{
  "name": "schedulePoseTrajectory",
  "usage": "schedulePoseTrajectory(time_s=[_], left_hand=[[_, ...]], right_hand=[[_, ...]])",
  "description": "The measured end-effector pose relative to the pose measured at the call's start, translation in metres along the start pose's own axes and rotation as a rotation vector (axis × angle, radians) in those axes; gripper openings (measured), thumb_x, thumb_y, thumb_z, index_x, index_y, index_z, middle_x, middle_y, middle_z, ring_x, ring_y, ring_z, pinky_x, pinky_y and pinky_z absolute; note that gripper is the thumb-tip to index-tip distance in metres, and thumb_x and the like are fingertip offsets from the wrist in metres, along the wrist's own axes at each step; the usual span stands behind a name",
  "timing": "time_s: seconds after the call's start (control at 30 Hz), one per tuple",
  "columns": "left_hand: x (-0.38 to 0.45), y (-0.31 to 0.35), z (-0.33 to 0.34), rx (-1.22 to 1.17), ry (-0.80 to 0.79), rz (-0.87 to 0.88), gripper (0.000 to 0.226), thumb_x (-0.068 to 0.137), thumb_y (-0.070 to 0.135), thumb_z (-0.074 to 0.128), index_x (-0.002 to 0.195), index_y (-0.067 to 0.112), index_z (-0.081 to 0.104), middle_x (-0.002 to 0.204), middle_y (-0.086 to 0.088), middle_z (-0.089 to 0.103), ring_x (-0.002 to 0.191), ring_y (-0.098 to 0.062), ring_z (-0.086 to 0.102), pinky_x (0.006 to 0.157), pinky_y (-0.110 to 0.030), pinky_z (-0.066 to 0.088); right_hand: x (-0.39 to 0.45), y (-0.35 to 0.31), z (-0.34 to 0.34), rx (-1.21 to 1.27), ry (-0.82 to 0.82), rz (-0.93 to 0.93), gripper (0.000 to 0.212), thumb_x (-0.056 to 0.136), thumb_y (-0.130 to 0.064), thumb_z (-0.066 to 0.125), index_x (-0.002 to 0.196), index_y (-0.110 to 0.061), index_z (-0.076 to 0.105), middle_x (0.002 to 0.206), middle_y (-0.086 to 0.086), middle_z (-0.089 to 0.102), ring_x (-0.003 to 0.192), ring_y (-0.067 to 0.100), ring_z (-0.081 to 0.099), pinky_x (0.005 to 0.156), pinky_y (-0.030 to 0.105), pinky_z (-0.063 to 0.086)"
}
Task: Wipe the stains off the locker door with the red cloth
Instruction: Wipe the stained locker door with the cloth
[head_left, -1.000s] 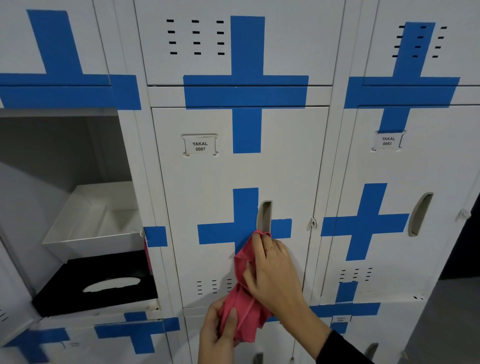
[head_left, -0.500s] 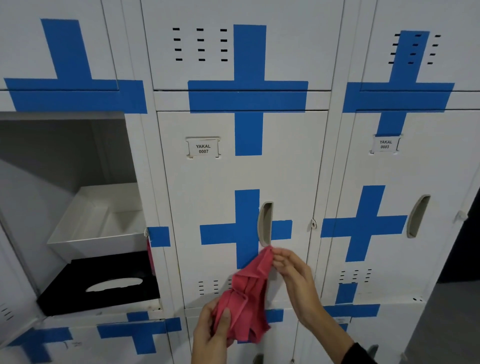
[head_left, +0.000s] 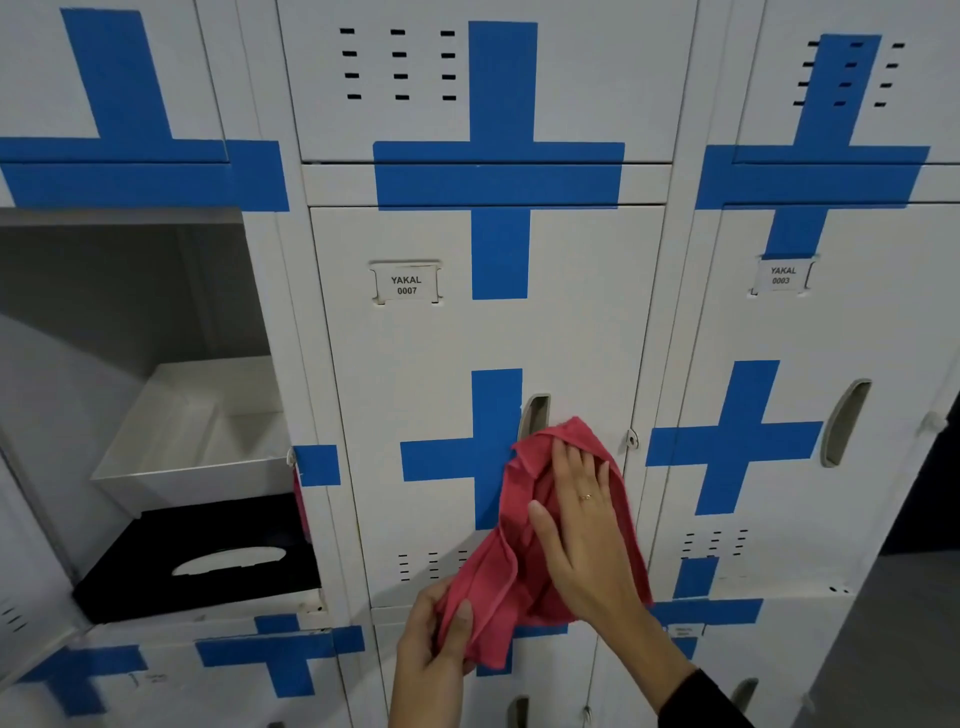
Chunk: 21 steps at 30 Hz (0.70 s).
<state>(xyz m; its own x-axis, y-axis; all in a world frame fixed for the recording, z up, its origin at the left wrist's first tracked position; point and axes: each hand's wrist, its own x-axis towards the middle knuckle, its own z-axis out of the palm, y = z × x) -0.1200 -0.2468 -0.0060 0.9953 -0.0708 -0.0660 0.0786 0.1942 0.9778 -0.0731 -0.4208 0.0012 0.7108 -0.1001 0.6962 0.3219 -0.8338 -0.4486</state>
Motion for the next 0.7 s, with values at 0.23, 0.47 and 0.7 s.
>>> schedulePoseTrajectory(time_s=[0.23,0.47,0.7], left_hand=[[0.007,-0.001,-0.008,-0.018,0.039,-0.004,0.015,0.092,0.011,0.051,0.103,0.02,0.056,0.101,0.0,0.063,0.086,-0.015,0.059,0.058,-0.024,0.048],[0.008,-0.009,-0.005,-0.06,0.038,-0.015,0.018,0.092,0.009,0.051,0.097,0.024,0.057,0.101,0.001,0.062,0.089,-0.017,0.06,0.057,-0.024,0.053],[0.001,-0.008,-0.006,-0.048,0.043,-0.004,0.02,0.092,0.007,0.05,0.095,0.025,0.057,0.101,0.002,0.063,0.086,-0.016,0.059,0.055,-0.023,0.051]], right_hand=[[-0.016,0.027,0.031,-0.267,-0.1,-0.024,0.067,0.1,-0.058,0.022,0.153,-0.019,0.01,0.158,0.001,0.018,0.149,0.011,0.002,0.12,0.038,-0.001],[-0.042,0.034,0.036,-0.243,-0.244,-0.013,0.069,0.1,-0.06,0.023,0.154,-0.021,0.005,0.16,-0.005,0.006,0.149,0.008,-0.003,0.119,0.04,-0.003],[-0.068,0.028,0.055,-0.187,-0.248,0.004,0.064,0.101,-0.058,0.021,0.153,-0.029,-0.001,0.159,-0.007,0.013,0.148,0.013,0.014,0.119,0.031,-0.008]])
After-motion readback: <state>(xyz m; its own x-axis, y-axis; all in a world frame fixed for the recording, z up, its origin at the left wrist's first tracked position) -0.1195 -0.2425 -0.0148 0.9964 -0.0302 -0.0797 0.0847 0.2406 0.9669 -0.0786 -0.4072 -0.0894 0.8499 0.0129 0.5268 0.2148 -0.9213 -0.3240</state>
